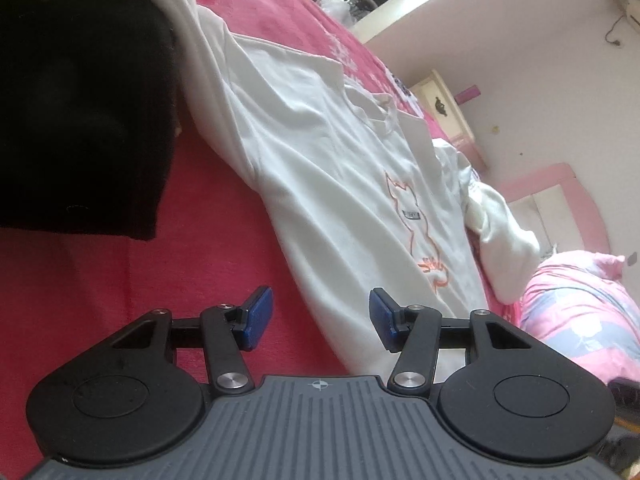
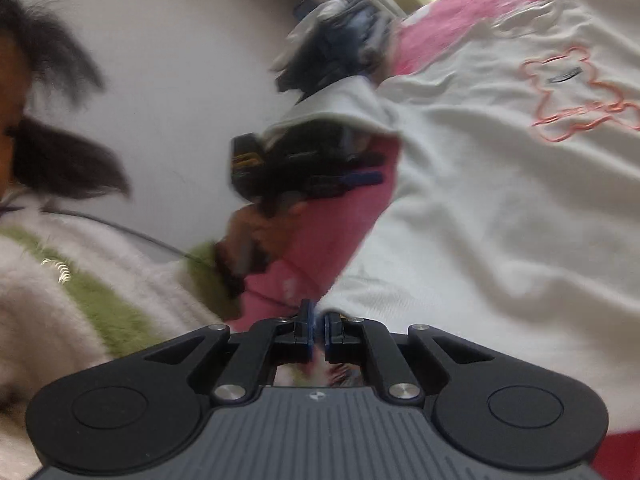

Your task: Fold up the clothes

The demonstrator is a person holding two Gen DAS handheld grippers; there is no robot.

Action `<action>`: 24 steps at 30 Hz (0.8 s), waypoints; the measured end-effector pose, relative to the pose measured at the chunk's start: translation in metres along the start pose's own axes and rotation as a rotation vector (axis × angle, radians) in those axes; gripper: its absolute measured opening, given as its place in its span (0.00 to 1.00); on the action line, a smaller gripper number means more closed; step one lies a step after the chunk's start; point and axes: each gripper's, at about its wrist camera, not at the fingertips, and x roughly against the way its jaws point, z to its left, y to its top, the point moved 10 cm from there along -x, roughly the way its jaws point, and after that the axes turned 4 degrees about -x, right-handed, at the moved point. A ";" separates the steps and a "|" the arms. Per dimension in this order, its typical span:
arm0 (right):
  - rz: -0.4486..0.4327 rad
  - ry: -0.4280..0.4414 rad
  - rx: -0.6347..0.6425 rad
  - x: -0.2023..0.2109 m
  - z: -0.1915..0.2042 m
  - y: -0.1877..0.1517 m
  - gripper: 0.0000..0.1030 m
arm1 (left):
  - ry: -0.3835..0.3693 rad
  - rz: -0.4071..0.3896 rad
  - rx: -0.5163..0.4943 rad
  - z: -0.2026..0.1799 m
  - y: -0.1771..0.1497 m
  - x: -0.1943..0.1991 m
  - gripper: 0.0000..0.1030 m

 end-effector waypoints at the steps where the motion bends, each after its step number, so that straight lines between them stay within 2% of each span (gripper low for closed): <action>1: -0.043 -0.018 0.006 0.011 -0.002 0.012 0.05 | 0.001 -0.003 -0.001 0.001 0.001 0.002 0.52; 5: -0.218 -0.032 0.125 0.069 0.028 0.063 0.05 | -0.004 -0.012 -0.008 -0.001 0.004 0.008 0.52; 7: -0.206 -0.006 0.180 0.073 0.049 0.062 0.05 | -0.012 -0.009 -0.011 -0.002 0.003 0.011 0.52; 10: -0.051 0.039 0.188 0.040 0.056 0.022 0.05 | -0.032 0.015 -0.016 -0.003 -0.003 0.014 0.52; 13: 0.135 0.052 0.072 -0.016 0.028 -0.039 0.06 | -0.032 0.056 -0.031 -0.002 -0.015 0.016 0.52; 15: 0.218 0.017 0.008 -0.043 0.004 -0.073 0.06 | -0.036 0.082 -0.038 -0.001 -0.025 0.019 0.52; 17: 0.241 0.000 -0.034 -0.055 -0.011 -0.086 0.06 | -0.048 0.109 -0.037 -0.002 -0.034 0.022 0.52; 20: 0.224 -0.018 -0.024 -0.054 -0.010 -0.080 0.06 | -0.097 0.167 -0.038 -0.011 -0.053 0.022 0.52; 24: 0.242 -0.053 0.056 -0.059 -0.003 -0.071 0.06 | -0.212 0.243 -0.046 -0.041 -0.077 0.011 0.52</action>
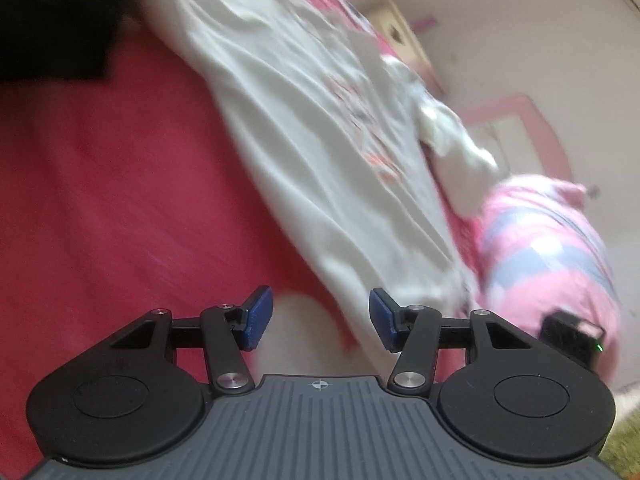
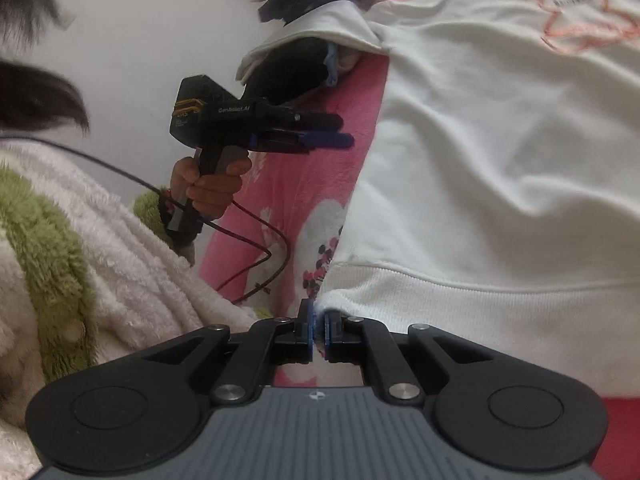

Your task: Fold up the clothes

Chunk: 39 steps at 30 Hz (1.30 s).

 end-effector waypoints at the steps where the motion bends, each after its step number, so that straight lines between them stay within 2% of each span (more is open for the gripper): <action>1: 0.003 -0.009 0.017 -0.002 -0.003 0.002 0.06 | -0.027 0.018 0.009 -0.005 -0.004 -0.006 0.52; 4: 0.002 -0.025 0.036 -0.014 -0.008 0.005 0.06 | -0.079 0.085 0.039 -0.015 -0.014 -0.025 0.52; 8: -0.001 -0.044 0.053 -0.017 -0.006 0.004 0.06 | -0.076 0.177 0.022 -0.022 -0.028 -0.041 0.52; 12: -0.008 -0.060 0.076 -0.016 -0.005 0.004 0.06 | -0.094 0.222 0.049 -0.025 -0.036 -0.048 0.50; 15: -0.013 -0.077 0.112 -0.015 -0.002 0.003 0.06 | -0.114 0.238 0.096 -0.026 -0.038 -0.057 0.40; 17: -0.017 -0.096 0.148 -0.013 0.001 0.004 0.06 | -0.123 0.247 0.127 -0.026 -0.039 -0.063 0.18; 19: -0.020 -0.131 0.207 -0.008 0.007 0.007 0.06 | -0.149 0.237 0.143 -0.031 -0.036 -0.067 0.08; 24: -0.040 -0.204 0.419 0.010 0.038 0.020 0.06 | -0.316 0.109 0.114 -0.059 -0.014 -0.045 0.04; 25: -0.034 -0.210 0.467 0.011 0.045 0.021 0.06 | -0.303 0.115 0.103 -0.055 -0.018 -0.042 0.04; 27: 0.018 -0.186 0.476 -0.003 0.043 0.015 0.07 | -0.245 0.145 0.078 -0.043 -0.029 -0.038 0.04; 30: 0.098 -0.140 0.400 -0.038 0.023 0.001 0.14 | -0.083 0.238 0.033 -0.010 -0.058 -0.049 0.04; 33: 0.200 -0.128 0.251 -0.072 -0.009 -0.020 0.15 | -0.060 0.259 0.069 0.007 -0.069 -0.054 0.04; 35: 0.252 -0.124 0.220 -0.073 -0.015 -0.028 0.14 | -0.060 0.254 0.058 0.005 -0.069 -0.053 0.05; 39: 0.218 -0.033 0.198 -0.043 -0.001 -0.012 0.14 | -0.037 0.276 -0.040 -0.004 -0.070 -0.055 0.10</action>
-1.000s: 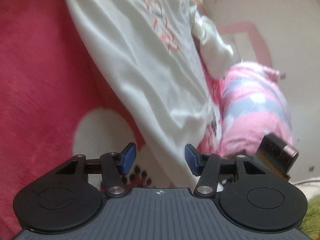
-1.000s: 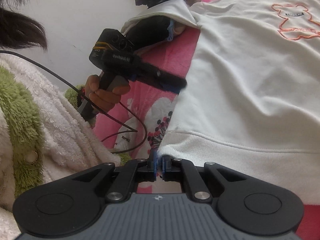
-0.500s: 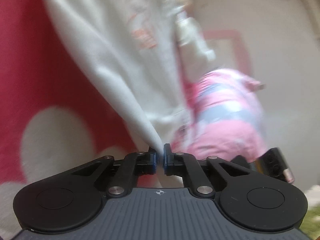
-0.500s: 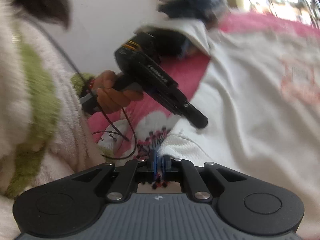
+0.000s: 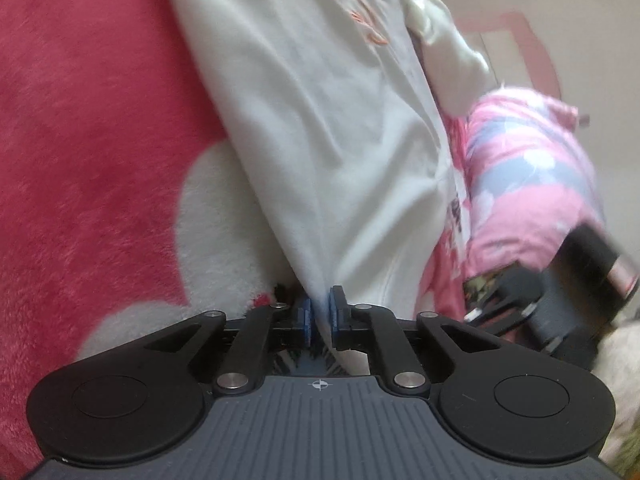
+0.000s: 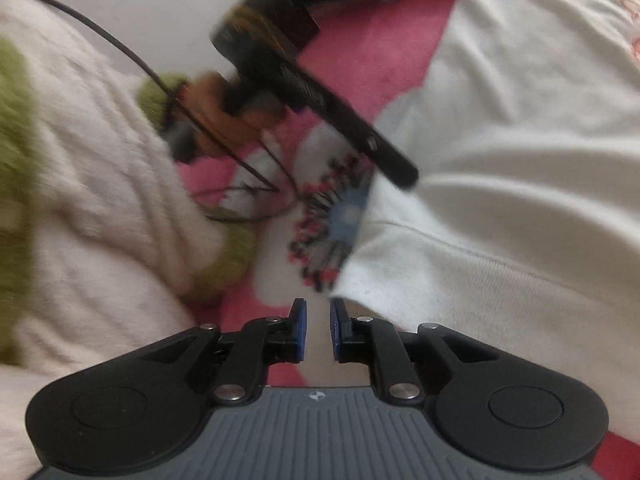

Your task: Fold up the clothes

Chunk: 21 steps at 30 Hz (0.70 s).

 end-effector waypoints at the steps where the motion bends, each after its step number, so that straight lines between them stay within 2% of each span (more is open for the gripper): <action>1: -0.041 0.014 -0.017 0.009 0.000 0.008 0.14 | 0.005 0.006 -0.016 -0.002 0.000 -0.001 0.10; 3: -0.148 0.016 -0.092 0.022 -0.011 0.026 0.14 | 0.017 0.014 -0.047 -0.005 0.000 -0.003 0.11; 6: -0.227 -0.019 -0.192 0.012 -0.037 0.042 0.14 | 0.030 0.021 -0.080 -0.006 -0.001 -0.004 0.11; 8: -0.189 -0.028 -0.249 -0.010 -0.053 0.037 0.14 | 0.042 0.028 -0.098 -0.008 -0.003 -0.007 0.11; 9: -0.135 -0.016 -0.273 -0.024 -0.057 0.029 0.14 | 0.048 0.034 -0.107 -0.009 -0.003 -0.009 0.12; 11: -0.013 0.011 -0.313 -0.054 -0.062 0.010 0.13 | 0.052 0.049 -0.133 -0.013 -0.008 -0.008 0.20; 12: 0.013 0.031 -0.314 -0.060 -0.059 0.003 0.13 | 0.053 0.055 -0.153 -0.017 -0.010 -0.005 0.21; 14: 0.025 0.052 -0.311 -0.058 -0.057 0.000 0.13 | 0.057 0.057 -0.191 -0.022 -0.011 0.003 0.26; 16: 0.036 0.059 -0.314 -0.052 -0.057 0.002 0.14 | 0.059 0.043 -0.218 -0.025 -0.007 0.015 0.27; 18: 0.020 0.067 -0.266 -0.041 -0.049 0.008 0.14 | 0.064 0.002 -0.238 -0.027 0.005 0.031 0.28; 21: -0.042 0.070 -0.200 -0.024 -0.040 0.026 0.14 | 0.121 -0.104 -0.232 -0.020 0.038 0.054 0.32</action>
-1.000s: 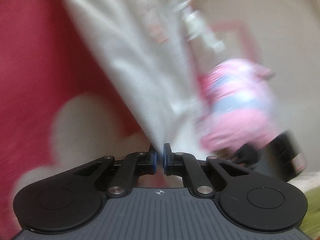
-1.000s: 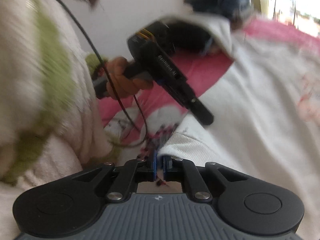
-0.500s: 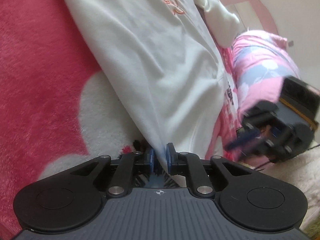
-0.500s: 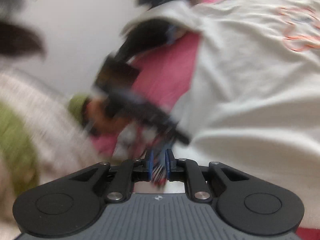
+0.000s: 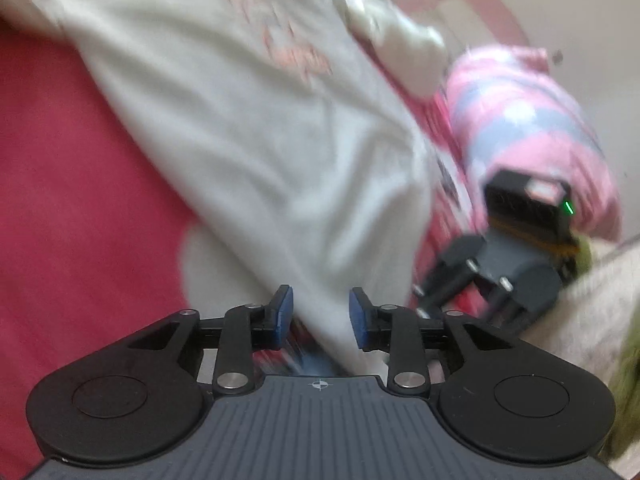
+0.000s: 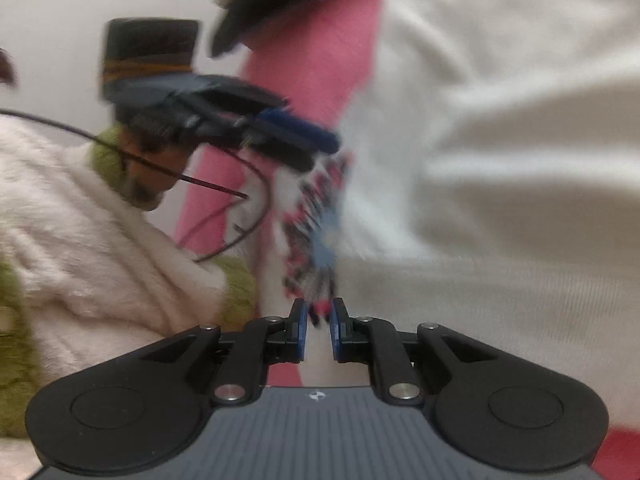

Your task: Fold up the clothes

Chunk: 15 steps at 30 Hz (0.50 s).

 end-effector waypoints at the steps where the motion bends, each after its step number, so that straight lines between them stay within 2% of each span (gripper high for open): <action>1: -0.037 -0.002 0.003 0.004 0.002 0.009 0.14 | 0.038 -0.032 0.020 0.010 0.011 0.003 0.33; 3: -0.097 -0.002 -0.018 0.004 -0.001 0.023 0.14 | 0.117 -0.093 0.079 0.035 0.032 0.006 0.34; 5: -0.104 -0.013 -0.030 0.000 -0.005 0.029 0.14 | 0.223 -0.141 0.185 0.068 0.045 0.003 0.34; 8: -0.094 -0.018 -0.034 -0.006 -0.009 0.029 0.14 | 0.255 -0.199 0.298 0.099 0.057 0.002 0.33; 12: -0.063 -0.004 -0.034 -0.016 -0.009 0.023 0.14 | 0.288 -0.270 0.298 0.106 0.070 0.004 0.32; 14: -0.030 -0.009 -0.040 -0.028 -0.009 0.017 0.14 | 0.287 -0.290 0.337 0.113 0.071 0.005 0.25; 15: -0.010 -0.018 -0.044 -0.034 -0.013 0.013 0.14 | 0.301 -0.297 0.344 0.114 0.071 0.003 0.12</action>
